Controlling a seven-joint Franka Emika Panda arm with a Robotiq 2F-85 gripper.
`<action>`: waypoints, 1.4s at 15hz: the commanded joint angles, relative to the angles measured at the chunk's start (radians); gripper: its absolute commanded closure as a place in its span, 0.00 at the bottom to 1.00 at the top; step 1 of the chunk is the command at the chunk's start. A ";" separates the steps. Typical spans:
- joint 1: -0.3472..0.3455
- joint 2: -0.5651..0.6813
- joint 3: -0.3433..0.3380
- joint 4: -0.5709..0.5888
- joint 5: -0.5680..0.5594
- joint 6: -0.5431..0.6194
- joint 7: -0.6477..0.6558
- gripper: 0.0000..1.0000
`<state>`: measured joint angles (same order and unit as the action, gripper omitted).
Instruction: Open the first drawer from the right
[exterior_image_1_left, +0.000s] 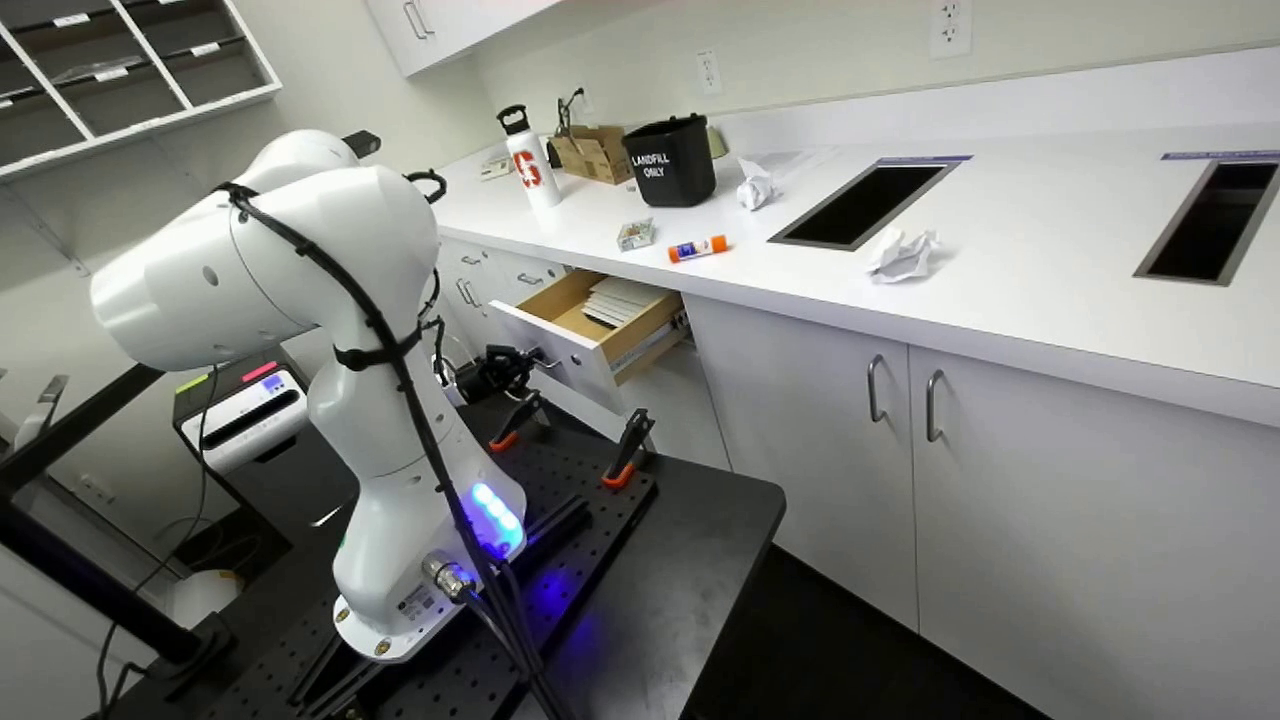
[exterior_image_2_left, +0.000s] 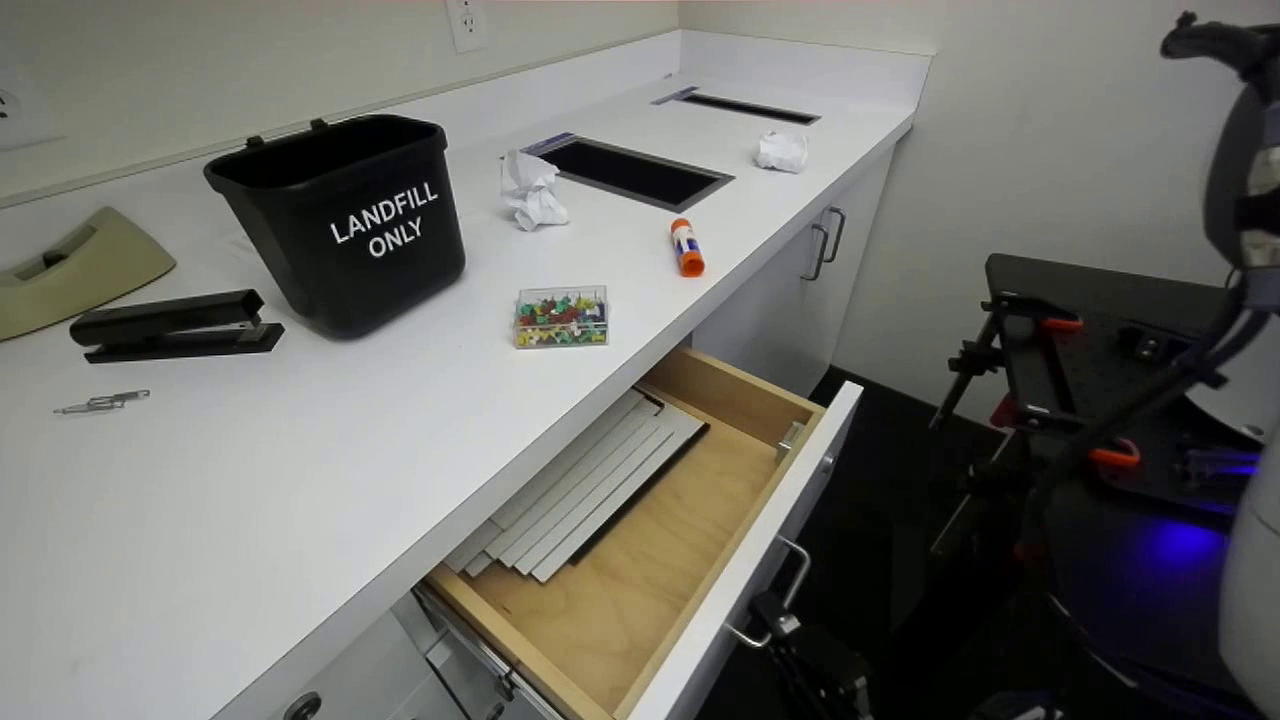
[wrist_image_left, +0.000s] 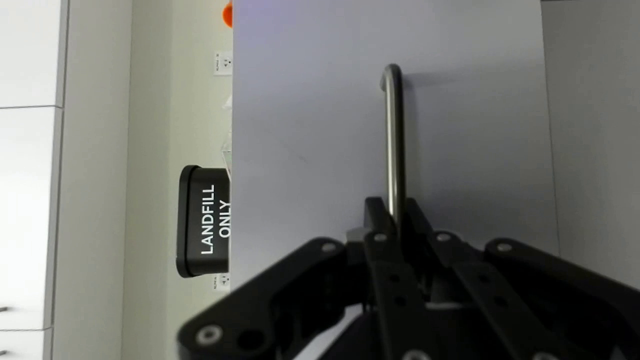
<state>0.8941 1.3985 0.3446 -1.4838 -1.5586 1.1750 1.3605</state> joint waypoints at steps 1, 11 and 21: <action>0.069 0.006 0.022 0.020 0.111 -0.070 0.065 0.97; 0.170 -0.064 -0.010 -0.041 0.273 0.009 0.107 0.63; -0.052 -0.403 0.009 -0.452 0.090 0.525 0.172 0.00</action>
<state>0.9148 1.1541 0.3451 -1.7429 -1.3895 1.5534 1.4999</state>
